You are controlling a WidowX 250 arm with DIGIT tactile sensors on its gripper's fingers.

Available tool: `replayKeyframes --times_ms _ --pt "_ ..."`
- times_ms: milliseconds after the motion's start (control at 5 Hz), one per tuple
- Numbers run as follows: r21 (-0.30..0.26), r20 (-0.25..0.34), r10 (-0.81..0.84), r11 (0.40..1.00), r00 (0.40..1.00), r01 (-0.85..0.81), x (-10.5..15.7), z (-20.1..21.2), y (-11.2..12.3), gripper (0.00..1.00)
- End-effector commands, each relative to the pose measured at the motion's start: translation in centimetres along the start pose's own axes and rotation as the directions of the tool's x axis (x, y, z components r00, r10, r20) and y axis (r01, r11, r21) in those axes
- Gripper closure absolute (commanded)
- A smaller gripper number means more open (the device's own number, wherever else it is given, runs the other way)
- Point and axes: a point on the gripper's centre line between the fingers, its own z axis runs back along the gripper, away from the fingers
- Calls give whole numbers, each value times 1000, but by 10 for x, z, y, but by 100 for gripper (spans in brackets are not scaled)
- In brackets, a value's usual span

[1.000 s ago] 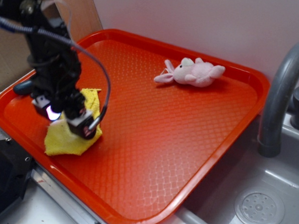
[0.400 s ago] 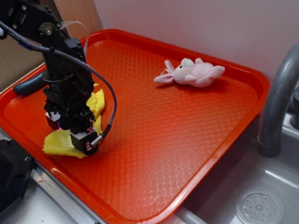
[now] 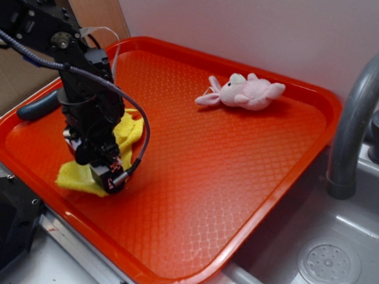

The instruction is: Grab the yellow cloth.

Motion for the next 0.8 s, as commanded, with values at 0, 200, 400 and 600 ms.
replayKeyframes --times_ms 0,200,400,600 --pt "-84 213 92 994 973 -75 38 99 66 100" --pt "-125 206 112 988 972 -88 36 147 74 100" --pt "-156 238 85 987 968 -48 24 197 73 100" --pt "-149 212 68 988 975 -37 13 234 74 100"
